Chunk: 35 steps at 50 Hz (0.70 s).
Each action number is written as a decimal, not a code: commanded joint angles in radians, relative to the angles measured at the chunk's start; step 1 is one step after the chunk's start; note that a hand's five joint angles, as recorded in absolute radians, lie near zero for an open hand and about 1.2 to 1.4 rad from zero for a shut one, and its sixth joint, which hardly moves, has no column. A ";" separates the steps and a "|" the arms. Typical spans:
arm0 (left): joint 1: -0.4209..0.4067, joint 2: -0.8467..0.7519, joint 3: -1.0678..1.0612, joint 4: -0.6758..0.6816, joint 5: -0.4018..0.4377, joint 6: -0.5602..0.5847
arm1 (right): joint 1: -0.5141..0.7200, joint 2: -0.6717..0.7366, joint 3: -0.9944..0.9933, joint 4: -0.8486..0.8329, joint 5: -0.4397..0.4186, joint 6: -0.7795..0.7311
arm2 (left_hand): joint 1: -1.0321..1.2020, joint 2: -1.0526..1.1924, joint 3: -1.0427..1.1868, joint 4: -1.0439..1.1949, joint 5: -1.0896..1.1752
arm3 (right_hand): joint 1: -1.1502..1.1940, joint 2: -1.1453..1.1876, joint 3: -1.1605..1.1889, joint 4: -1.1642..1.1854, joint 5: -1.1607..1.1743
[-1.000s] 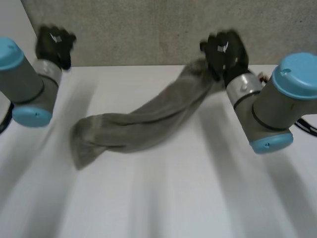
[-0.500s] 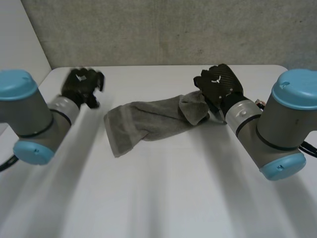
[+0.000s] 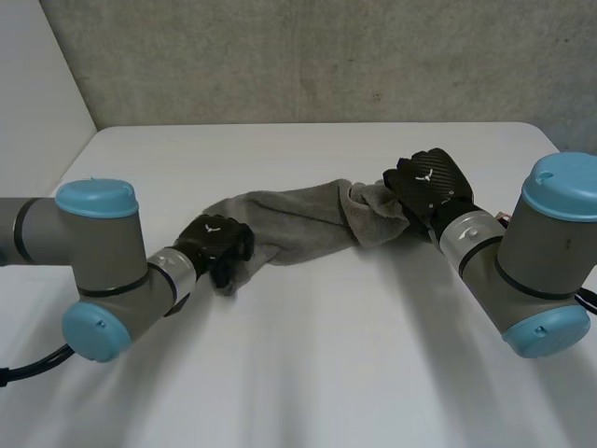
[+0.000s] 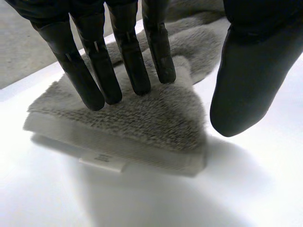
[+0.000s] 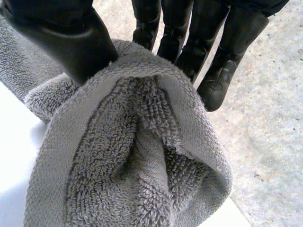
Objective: Fold the towel.
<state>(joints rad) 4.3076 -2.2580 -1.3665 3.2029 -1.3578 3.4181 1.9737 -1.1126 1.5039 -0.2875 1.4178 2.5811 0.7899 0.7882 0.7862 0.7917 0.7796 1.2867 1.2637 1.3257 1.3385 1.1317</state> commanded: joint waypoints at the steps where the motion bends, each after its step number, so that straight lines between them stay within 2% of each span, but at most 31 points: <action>1: 0.001 -0.038 0.032 0.052 -0.063 0.039 | 0.005 0.004 0.002 0.001 0.000 -0.001 | -0.115 -0.114 -0.112 -0.117 -0.280 | 0.110 0.133 0.071 0.058 0.090; 19: -0.009 -0.101 0.078 0.071 -0.063 0.075 | 0.007 0.008 0.006 0.004 -0.002 -0.006 | -0.051 -0.049 -0.047 -0.053 -0.215 | 0.110 0.133 0.071 0.058 0.090; 21: -0.012 -0.101 0.080 0.080 -0.073 0.076 | 0.010 0.011 0.006 0.004 -0.002 -0.006 | 0.235 0.237 0.239 0.233 0.071 | 0.110 0.133 0.071 0.058 0.090; 22: -0.012 -0.101 0.080 0.080 -0.073 0.076 | 0.010 0.011 0.006 0.004 -0.002 -0.006 | 0.237 0.239 0.241 0.235 0.073 | 0.110 0.133 0.071 0.058 0.090; 24: -0.014 -0.097 0.080 0.095 -0.101 0.075 | 0.011 0.016 0.006 0.004 0.000 -0.006 | 0.584 0.586 0.588 0.583 0.420 | 0.110 0.133 0.071 0.058 0.090; 29: -0.034 -0.068 0.081 0.113 -0.161 0.075 | 0.011 0.017 0.006 0.004 0.000 -0.006 | 0.606 0.608 0.610 0.605 0.442 | 0.110 0.133 0.071 0.058 0.090; 35: -0.037 0.006 0.064 0.143 -0.179 0.061 | 0.001 0.014 -0.004 0.010 0.001 -0.001 | 0.606 0.608 0.610 0.605 0.442 | 0.110 0.133 0.071 0.058 0.090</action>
<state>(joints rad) 4.2790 -2.3242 -1.2874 3.3169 -1.5081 3.4908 1.9836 -1.0959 1.5089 -0.2837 1.4176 2.5762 1.4515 1.5127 1.5351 1.5204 1.4811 1.2868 1.2637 1.3269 1.3385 1.1306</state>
